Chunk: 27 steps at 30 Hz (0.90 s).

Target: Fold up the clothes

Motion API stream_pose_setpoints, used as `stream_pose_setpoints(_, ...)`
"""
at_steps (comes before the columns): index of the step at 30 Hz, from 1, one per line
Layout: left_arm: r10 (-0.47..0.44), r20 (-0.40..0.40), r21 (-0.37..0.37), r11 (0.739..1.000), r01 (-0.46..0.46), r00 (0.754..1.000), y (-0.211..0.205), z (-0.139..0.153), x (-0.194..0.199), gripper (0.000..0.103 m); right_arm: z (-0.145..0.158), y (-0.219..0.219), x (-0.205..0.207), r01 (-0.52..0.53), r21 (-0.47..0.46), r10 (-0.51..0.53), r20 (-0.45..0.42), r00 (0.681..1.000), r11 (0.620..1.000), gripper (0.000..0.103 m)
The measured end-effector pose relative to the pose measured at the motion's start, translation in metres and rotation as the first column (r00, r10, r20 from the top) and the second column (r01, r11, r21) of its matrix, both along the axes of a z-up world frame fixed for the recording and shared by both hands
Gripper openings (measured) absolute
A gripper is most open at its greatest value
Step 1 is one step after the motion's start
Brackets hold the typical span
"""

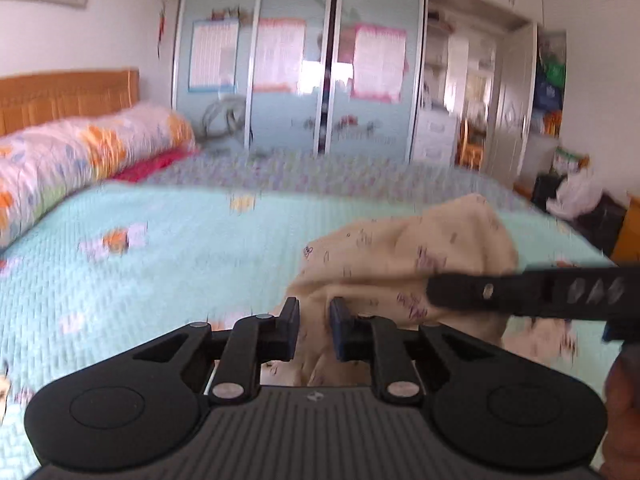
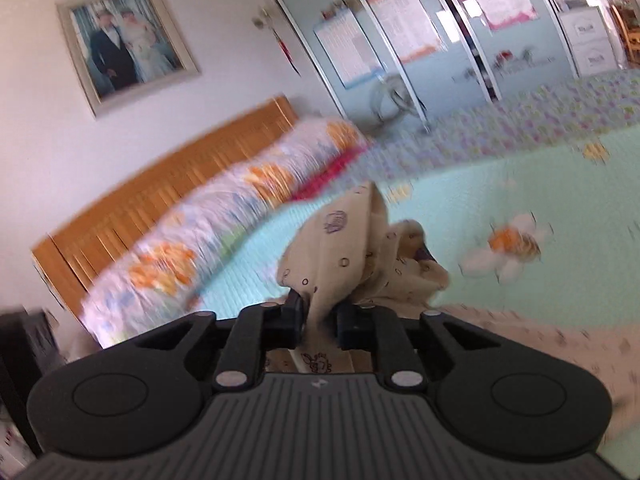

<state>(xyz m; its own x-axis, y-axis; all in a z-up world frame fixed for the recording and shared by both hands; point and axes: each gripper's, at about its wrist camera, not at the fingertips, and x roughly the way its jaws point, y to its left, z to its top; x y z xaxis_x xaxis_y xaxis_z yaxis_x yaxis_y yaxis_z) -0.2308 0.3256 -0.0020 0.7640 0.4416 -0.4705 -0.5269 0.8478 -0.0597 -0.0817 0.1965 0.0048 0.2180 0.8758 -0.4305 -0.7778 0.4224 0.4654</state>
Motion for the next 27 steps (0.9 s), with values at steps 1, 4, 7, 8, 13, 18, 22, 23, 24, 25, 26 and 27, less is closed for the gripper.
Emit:
stream_pose_setpoints(1, -0.003, -0.02, -0.019, 1.0, 0.003, 1.0, 0.0, -0.009, -0.011, 0.023, -0.02, -0.002, -0.007, 0.012, -0.066, -0.014, -0.023, 1.0, 0.998, 0.027)
stream_pose_setpoints(4, 0.022, -0.017, -0.088, 0.996, -0.024, 1.0, 0.0, -0.021, -0.038, 0.039, -0.076, -0.013, -0.026, 0.01, -0.229, -0.039, -0.126, 0.991, 0.973, 0.03)
stream_pose_setpoints(7, 0.007, 0.046, -0.141, 0.99, -0.001, 0.999, -0.001, -0.016, -0.051, 0.044, -0.087, -0.034, -0.047, 0.012, -0.278, -0.054, -0.145, 0.988, 0.96, 0.033)
stream_pose_setpoints(8, 0.0, 0.064, -0.147, 0.989, 0.01, 0.998, -0.003, -0.013, -0.052, 0.05, -0.087, -0.041, -0.053, 0.017, -0.284, -0.059, -0.137, 0.989, 0.959, 0.037)
stream_pose_setpoints(13, -0.006, 0.088, -0.141, 0.99, 0.019, 0.996, -0.013, -0.002, -0.044, 0.055, -0.055, -0.074, -0.059, 0.14, -0.227, -0.152, -0.036, 0.988, 0.964, 0.067)
stream_pose_setpoints(18, -0.004, 0.056, -0.164, 0.986, 0.013, 0.998, -0.015, -0.007, -0.031, 0.057, -0.049, -0.096, -0.036, 0.218, -0.168, -0.234, -0.082, 0.969, 0.961, 0.073)
stream_pose_setpoints(22, 0.017, 0.028, -0.164, 0.986, -0.012, 0.999, -0.011, -0.015, -0.031, 0.06, -0.064, -0.087, -0.013, 0.225, -0.148, -0.249, -0.178, 0.952, 0.963, 0.073)
stream_pose_setpoints(23, 0.027, 0.023, -0.163, 0.986, -0.023, 0.999, -0.007, -0.017, -0.032, 0.06, -0.068, -0.077, -0.008, 0.215, -0.151, -0.242, -0.191, 0.951, 0.965, 0.073)
stream_pose_setpoints(24, 0.04, 0.019, -0.163, 0.986, -0.036, 0.999, -0.002, -0.02, -0.033, 0.06, -0.072, -0.065, -0.004, 0.202, -0.158, -0.231, -0.198, 0.953, 0.967, 0.073)
stream_pose_setpoints(25, 0.052, 0.015, -0.167, 0.985, -0.049, 0.999, 0.003, -0.021, -0.033, 0.06, -0.075, -0.053, 0.001, 0.189, -0.165, -0.221, -0.204, 0.954, 0.968, 0.073)
stream_pose_setpoints(26, 0.065, 0.012, -0.172, 0.983, -0.062, 0.998, 0.008, -0.022, -0.034, 0.06, -0.08, -0.039, 0.006, 0.17, -0.176, -0.206, -0.209, 0.956, 0.969, 0.073)
stream_pose_setpoints(27, 0.072, 0.015, -0.17, 0.983, -0.068, 0.997, 0.012, -0.019, -0.034, 0.06, -0.081, -0.027, 0.012, 0.158, -0.192, -0.198, -0.211, 0.957, 0.969, 0.073)
